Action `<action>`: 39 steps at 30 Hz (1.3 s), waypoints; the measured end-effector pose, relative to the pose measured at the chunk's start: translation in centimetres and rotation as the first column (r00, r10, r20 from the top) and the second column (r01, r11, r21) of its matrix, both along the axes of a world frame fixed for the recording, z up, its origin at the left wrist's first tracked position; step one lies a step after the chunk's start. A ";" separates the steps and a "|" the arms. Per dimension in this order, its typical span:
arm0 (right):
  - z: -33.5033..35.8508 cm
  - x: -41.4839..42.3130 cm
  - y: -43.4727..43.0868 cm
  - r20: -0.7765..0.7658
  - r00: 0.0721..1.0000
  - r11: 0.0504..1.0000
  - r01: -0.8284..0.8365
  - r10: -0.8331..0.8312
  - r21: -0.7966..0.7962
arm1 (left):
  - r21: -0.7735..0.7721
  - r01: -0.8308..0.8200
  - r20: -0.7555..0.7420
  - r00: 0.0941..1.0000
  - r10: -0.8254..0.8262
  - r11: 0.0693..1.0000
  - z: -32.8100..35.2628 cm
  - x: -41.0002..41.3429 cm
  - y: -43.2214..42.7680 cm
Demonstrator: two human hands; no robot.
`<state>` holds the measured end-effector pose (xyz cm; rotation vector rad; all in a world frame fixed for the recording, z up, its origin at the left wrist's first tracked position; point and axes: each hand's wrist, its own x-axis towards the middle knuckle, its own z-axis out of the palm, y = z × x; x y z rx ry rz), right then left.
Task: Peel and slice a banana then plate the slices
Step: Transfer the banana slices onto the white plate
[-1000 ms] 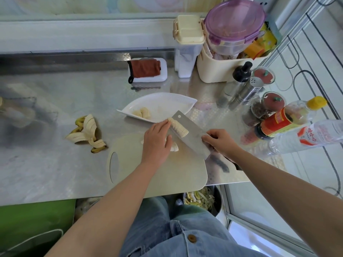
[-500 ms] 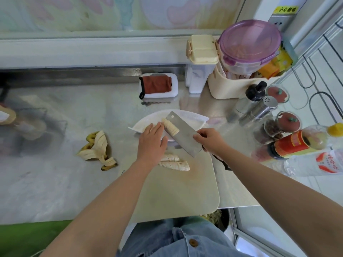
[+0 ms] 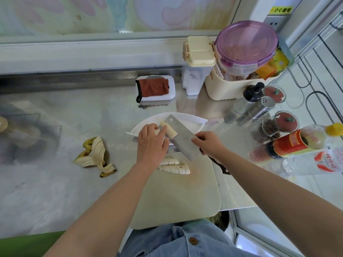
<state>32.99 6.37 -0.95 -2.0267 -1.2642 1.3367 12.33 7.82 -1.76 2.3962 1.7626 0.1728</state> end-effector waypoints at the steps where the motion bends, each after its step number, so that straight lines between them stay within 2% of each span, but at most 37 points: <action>1: -0.1 -0.1 -0.1 -0.007 1.000 1.000 0.006 -0.006 0.001 | -0.002 0.019 0.001 1.000 -0.019 1.000 0.0 0.1 -0.2; 7: -0.6 -1.3 -1.0 -0.081 0.994 0.997 0.073 -0.076 -0.029 | -0.211 0.053 0.003 0.999 -0.054 0.976 -0.5 1.4 -1.6; 14: -1.0 -2.0 -2.2 -0.166 0.968 0.980 0.174 -0.188 -0.094 | -0.228 -0.069 0.014 0.997 0.074 0.971 -0.8 0.8 -2.1; 16: -0.8 -1.8 -2.5 -0.150 0.972 0.982 0.169 -0.181 -0.090 | -0.224 -0.063 0.030 0.997 0.071 0.973 -0.7 0.3 -2.1; 20: -0.8 -1.3 -2.6 -0.108 0.982 0.987 0.149 -0.154 -0.058 | -0.104 -0.044 0.126 0.990 0.057 0.994 -0.2 0.5 -1.7; 28: -0.6 -0.8 -2.3 -0.084 0.990 0.994 0.109 -0.110 -0.015 | -0.238 -0.115 0.001 0.993 0.119 0.964 -0.8 2.1 0.2; 35: -0.5 -0.3 -1.0 0.024 0.994 0.994 0.109 -0.109 0.015 | -0.254 -0.142 -0.012 0.990 0.143 0.957 -0.8 1.5 1.3; 39: -0.7 0.4 -1.0 0.062 0.983 0.983 0.170 -0.174 0.070 | -0.186 -0.083 0.003 0.996 0.085 0.979 -1.1 1.3 1.2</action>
